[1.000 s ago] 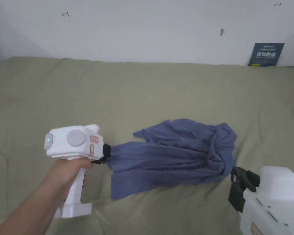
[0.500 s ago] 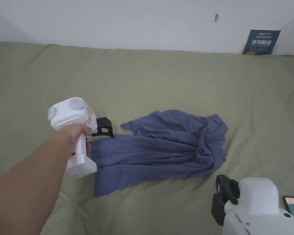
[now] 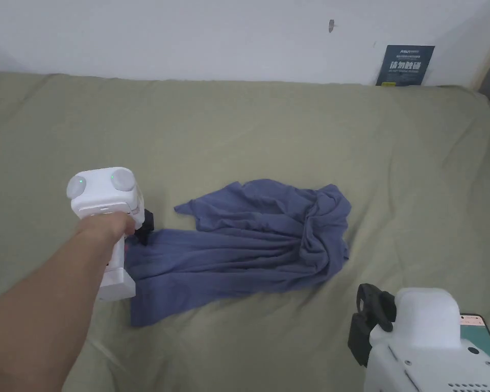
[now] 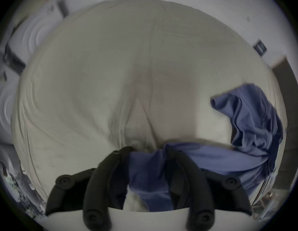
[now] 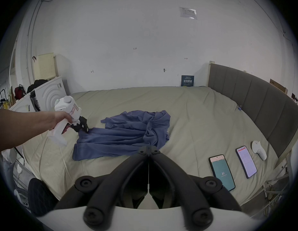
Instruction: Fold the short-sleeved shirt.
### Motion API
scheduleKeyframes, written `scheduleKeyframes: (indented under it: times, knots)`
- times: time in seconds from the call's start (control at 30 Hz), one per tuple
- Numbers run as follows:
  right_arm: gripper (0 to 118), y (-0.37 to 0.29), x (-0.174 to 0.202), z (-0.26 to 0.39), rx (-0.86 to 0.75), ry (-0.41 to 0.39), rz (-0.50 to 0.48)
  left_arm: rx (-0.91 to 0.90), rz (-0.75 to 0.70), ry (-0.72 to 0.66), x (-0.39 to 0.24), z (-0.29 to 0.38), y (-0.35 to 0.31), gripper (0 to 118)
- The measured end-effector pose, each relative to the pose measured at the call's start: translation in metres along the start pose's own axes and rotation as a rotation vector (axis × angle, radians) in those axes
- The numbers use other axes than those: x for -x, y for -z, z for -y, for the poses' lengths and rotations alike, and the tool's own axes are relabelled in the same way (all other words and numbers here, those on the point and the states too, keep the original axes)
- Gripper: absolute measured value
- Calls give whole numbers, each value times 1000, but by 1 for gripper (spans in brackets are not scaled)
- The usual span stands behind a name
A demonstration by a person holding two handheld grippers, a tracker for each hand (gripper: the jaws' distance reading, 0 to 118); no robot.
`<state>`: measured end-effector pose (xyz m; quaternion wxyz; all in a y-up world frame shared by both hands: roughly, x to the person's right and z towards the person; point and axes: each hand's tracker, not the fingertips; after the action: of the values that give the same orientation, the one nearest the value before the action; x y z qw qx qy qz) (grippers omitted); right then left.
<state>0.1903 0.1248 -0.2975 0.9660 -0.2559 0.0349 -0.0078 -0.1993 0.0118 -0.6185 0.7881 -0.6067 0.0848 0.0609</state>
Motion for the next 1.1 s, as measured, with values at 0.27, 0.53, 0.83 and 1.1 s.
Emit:
scheduleKeyframes:
  times: [0.27, 0.53, 0.83, 1.1]
  knots:
    - [1, 0, -2, 1, -4, 15, -3, 46, 120, -103, 9, 0, -9, 10]
    - [1, 0, -2, 0, -6, 5, -4, -11, 208, -142, 18, 4, -25, 7]
    - [1, 34, -18, -7, 21, -13, -6, -137, 330, -103, 33, 24, -50, 7]
    - [1, 211, -85, -73, 274, -38, -32, -214, 427, -93, 36, 55, -65, 7]
